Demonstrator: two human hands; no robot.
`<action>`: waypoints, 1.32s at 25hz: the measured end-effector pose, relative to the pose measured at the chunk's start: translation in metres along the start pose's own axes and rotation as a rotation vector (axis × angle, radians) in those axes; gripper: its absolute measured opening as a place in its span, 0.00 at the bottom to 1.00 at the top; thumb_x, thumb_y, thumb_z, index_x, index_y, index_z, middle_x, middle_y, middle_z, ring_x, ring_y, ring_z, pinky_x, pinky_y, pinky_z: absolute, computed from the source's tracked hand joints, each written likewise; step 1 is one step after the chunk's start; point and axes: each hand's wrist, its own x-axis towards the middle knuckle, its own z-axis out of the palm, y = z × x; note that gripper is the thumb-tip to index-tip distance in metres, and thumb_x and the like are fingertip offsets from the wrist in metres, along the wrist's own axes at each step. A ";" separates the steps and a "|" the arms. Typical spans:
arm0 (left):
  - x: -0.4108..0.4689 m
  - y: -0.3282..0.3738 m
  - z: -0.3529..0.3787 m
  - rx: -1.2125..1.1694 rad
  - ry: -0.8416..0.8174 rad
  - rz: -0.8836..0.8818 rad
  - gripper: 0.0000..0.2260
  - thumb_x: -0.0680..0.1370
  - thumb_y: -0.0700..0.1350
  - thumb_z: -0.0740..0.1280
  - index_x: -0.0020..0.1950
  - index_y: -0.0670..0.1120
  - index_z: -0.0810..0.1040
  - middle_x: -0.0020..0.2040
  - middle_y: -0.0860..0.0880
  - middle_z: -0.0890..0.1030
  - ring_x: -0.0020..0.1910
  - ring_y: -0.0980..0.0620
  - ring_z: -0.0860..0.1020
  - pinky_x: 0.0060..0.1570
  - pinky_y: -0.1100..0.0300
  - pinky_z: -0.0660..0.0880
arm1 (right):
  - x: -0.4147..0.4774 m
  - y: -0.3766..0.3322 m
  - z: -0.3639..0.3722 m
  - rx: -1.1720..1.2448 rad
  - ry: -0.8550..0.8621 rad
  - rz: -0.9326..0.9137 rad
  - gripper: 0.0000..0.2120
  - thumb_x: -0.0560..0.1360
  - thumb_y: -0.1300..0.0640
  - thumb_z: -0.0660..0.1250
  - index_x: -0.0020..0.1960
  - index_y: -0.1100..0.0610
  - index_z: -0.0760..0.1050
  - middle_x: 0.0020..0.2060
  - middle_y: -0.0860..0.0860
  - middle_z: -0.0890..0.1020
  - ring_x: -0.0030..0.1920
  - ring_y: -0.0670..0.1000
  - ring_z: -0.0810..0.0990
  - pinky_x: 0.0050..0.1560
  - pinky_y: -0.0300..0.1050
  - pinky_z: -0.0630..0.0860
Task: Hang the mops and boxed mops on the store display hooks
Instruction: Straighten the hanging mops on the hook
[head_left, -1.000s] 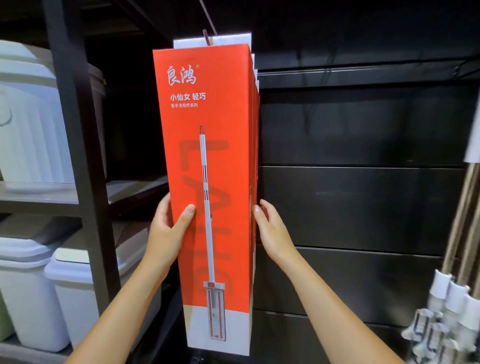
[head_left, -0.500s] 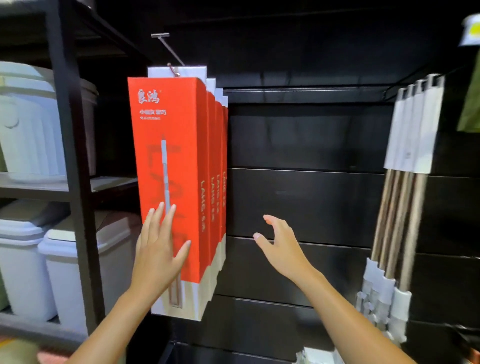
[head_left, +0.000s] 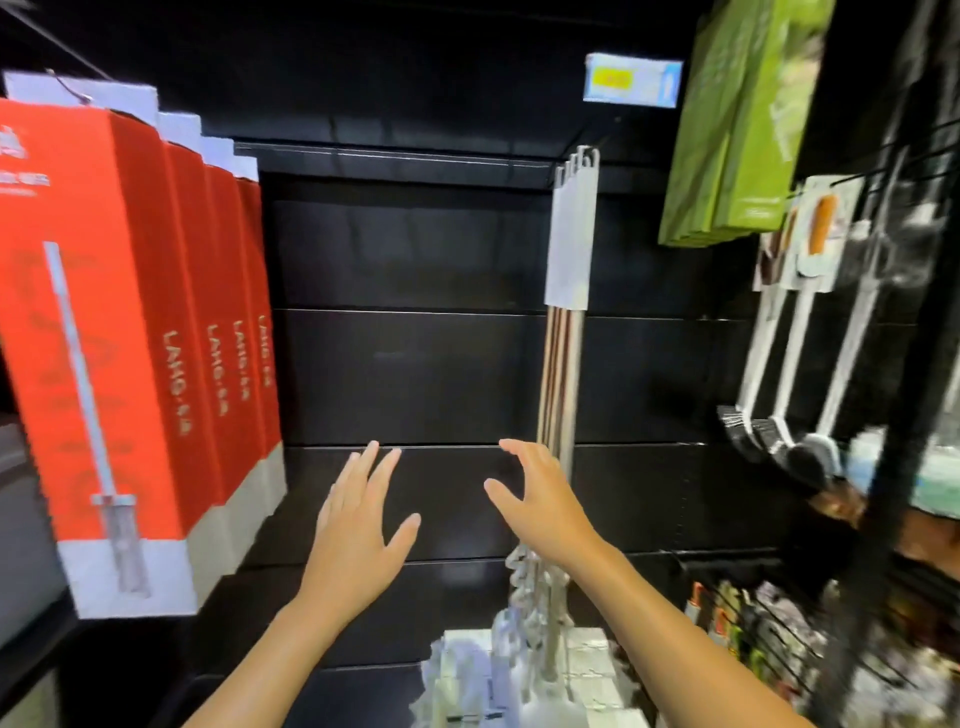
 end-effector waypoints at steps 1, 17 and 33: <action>0.006 0.017 0.015 -0.035 -0.029 0.011 0.35 0.81 0.57 0.67 0.84 0.58 0.54 0.86 0.56 0.50 0.85 0.50 0.49 0.81 0.43 0.56 | -0.001 0.013 -0.011 0.018 0.017 0.021 0.25 0.81 0.44 0.66 0.76 0.44 0.65 0.76 0.44 0.68 0.76 0.48 0.67 0.76 0.49 0.66; 0.214 0.169 0.135 -0.868 -0.231 -0.051 0.38 0.80 0.59 0.67 0.85 0.56 0.49 0.82 0.55 0.61 0.75 0.61 0.63 0.72 0.59 0.62 | 0.142 0.118 -0.051 0.444 0.174 0.065 0.31 0.82 0.32 0.52 0.83 0.39 0.53 0.81 0.40 0.59 0.79 0.40 0.60 0.78 0.47 0.61; 0.291 0.153 0.187 -1.024 -0.183 -0.100 0.46 0.68 0.71 0.66 0.83 0.64 0.53 0.78 0.59 0.67 0.75 0.57 0.70 0.76 0.51 0.70 | 0.233 0.167 0.004 0.699 0.047 -0.003 0.46 0.64 0.16 0.60 0.77 0.30 0.52 0.78 0.35 0.63 0.78 0.40 0.63 0.79 0.49 0.66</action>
